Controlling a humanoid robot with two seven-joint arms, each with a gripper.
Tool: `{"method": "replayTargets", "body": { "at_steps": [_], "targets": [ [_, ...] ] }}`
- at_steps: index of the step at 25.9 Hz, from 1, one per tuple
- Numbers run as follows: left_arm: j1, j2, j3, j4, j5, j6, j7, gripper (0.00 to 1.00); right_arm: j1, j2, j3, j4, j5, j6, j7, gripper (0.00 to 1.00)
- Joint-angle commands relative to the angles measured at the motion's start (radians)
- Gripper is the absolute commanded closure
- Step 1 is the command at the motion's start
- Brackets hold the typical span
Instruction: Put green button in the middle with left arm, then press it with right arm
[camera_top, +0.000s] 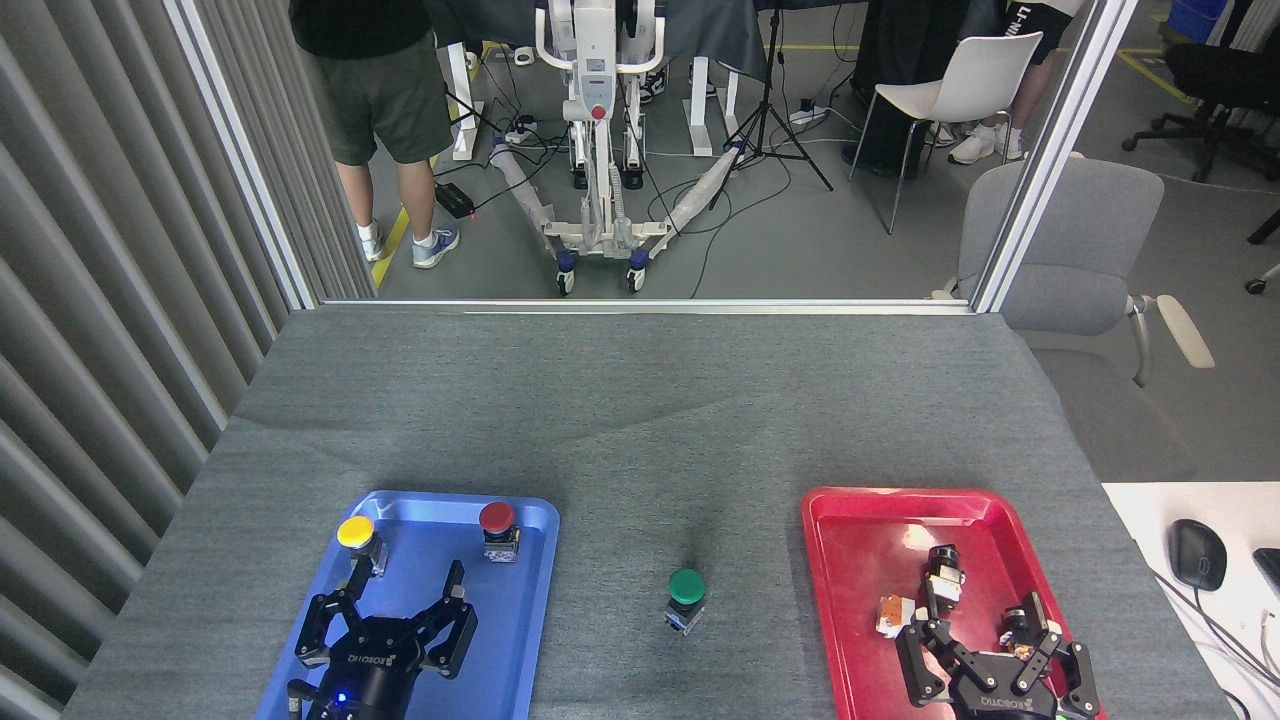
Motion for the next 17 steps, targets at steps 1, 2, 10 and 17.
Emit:
{"method": "replayTargets", "body": {
  "at_steps": [1,2,10,17],
  "targets": [
    [-0.001,0.000,0.000,0.011,0.000,0.001,0.000,0.00,0.001,-0.002,0.001,0.000,0.000,-0.011,0.006,0.00],
    [-0.001,0.002,0.000,0.014,-0.002,0.000,0.000,0.00,0.001,-0.003,0.001,0.000,0.000,-0.016,0.006,0.00],
    [0.000,0.002,0.000,0.017,-0.008,0.000,0.000,0.00,0.003,0.007,0.002,0.000,0.000,-0.019,0.006,0.00],
    [0.006,0.005,0.003,0.011,-0.009,0.001,-0.001,0.00,0.001,0.014,0.005,0.000,0.000,-0.023,0.006,0.00]
  ]
}}
